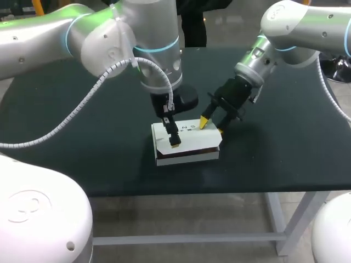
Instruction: Assemble the packaging by folding the flat box into shape, placing the metal phone stand inside, and closing the box properly
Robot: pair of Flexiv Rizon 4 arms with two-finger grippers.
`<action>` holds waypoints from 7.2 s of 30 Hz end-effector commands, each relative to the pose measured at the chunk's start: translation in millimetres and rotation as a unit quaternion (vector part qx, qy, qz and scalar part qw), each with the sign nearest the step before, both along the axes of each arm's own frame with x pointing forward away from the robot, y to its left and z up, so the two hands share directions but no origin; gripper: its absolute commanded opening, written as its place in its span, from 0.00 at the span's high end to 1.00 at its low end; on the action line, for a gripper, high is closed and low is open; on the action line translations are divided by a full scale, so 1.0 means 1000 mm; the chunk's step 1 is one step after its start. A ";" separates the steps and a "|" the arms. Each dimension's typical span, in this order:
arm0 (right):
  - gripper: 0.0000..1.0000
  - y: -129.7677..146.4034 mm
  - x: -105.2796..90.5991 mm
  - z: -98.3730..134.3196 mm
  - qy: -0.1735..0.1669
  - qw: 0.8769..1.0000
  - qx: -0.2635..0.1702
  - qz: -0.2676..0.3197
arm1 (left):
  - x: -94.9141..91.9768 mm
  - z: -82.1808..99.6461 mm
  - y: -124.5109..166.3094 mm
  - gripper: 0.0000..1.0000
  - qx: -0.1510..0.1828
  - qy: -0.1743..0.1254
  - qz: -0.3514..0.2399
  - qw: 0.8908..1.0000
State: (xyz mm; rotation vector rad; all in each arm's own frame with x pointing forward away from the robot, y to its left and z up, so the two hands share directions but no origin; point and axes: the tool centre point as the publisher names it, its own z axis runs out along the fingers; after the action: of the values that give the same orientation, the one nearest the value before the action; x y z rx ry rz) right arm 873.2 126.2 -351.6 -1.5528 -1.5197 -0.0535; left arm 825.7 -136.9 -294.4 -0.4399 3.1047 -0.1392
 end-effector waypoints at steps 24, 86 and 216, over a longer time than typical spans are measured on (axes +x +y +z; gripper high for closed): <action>0.53 -0.001 0.000 -0.001 0.001 1.000 0.000 0.001 | 0.012 -0.031 -0.005 0.04 -0.025 -0.014 0.011 1.000; 0.55 -0.001 0.000 -0.001 0.001 1.000 0.000 0.001 | 0.030 -0.051 -0.013 0.49 0.003 -0.110 0.014 0.994; 1.00 -0.023 -0.031 0.025 -0.090 0.996 0.009 -0.013 | 0.011 -0.073 -0.015 0.47 0.012 -0.100 -0.024 0.995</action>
State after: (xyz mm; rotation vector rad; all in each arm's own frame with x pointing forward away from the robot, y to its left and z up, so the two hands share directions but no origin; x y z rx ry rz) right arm 844.0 102.0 -328.2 -1.5832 -1.6276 -0.2250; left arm 839.0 -151.0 -365.4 -0.3266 2.9208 -0.1406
